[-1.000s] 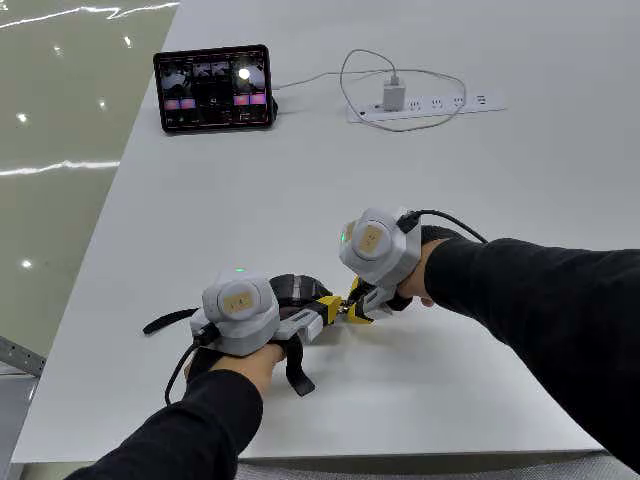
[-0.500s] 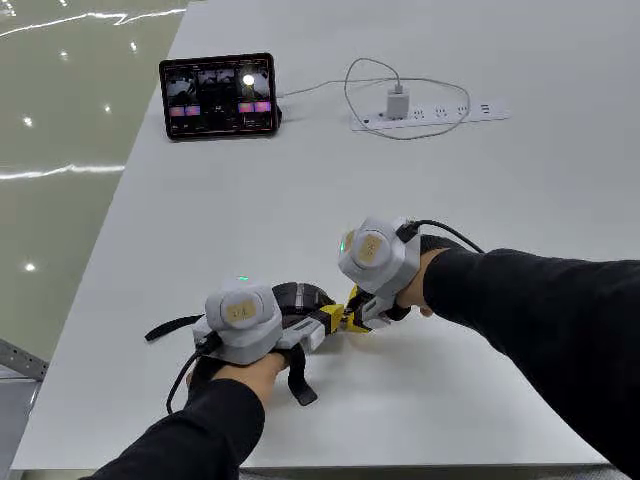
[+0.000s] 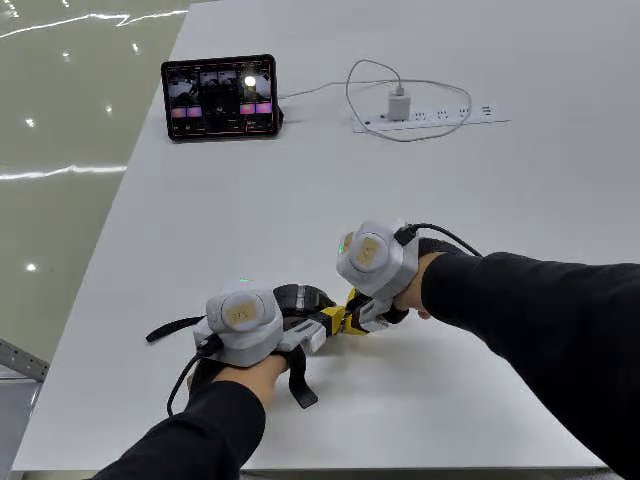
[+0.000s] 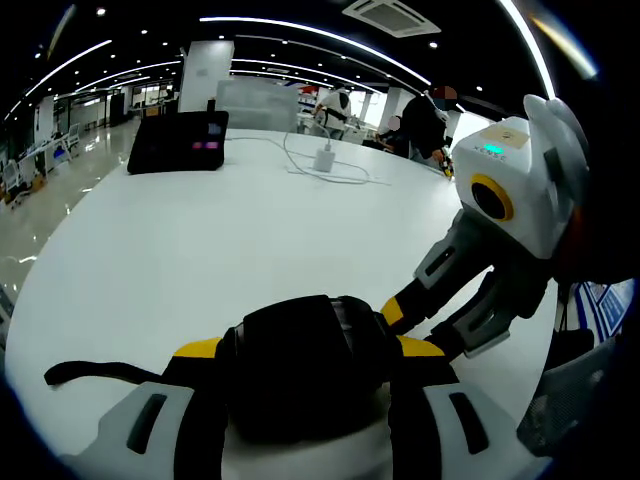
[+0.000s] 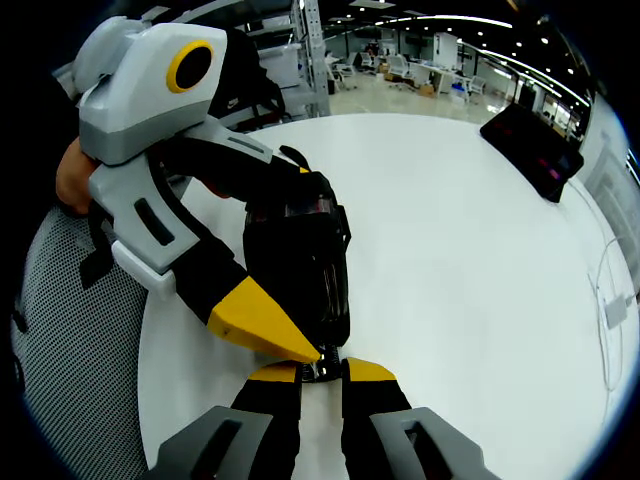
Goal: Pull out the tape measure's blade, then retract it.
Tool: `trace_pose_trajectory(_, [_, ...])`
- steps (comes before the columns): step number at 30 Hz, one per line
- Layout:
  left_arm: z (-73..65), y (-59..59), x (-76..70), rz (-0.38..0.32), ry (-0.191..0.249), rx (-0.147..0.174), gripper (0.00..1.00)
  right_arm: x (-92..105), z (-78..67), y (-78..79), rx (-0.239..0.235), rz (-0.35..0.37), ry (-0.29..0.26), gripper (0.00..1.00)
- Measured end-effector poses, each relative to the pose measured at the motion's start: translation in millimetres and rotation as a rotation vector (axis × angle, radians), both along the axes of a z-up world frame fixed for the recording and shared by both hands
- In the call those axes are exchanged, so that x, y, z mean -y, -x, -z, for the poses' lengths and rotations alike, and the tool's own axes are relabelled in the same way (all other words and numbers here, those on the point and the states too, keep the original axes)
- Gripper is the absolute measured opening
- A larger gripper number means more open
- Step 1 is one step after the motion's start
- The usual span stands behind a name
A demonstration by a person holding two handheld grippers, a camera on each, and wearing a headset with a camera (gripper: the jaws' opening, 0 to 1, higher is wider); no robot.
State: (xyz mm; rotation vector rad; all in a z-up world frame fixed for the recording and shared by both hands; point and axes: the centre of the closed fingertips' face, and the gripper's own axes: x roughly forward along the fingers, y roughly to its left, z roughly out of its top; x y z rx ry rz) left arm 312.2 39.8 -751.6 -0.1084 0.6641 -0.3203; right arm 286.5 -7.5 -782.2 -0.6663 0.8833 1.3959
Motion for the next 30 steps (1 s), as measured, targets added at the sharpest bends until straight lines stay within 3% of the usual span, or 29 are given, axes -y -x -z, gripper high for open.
trace_pose_trajectory(19, [0.1, -0.4, 0.0, -0.003, -0.003, 0.006, 0.61, -1.9, -1.0, 0.4, 0.008, -0.003, -0.005, 0.12])
trace_pose_trajectory(25, [-0.2, -1.1, 0.2, -0.009, -0.004, 0.028, 0.62, -1.9, -1.3, 0.7, 0.02, -0.005, -0.008, 0.12])
trace_pose_trajectory(30, [-0.3, -1.5, 0.6, -0.003, -0.003, 0.018, 0.63, -2.1, -0.7, 0.3, 0.031, -0.001, -0.011, 0.12])
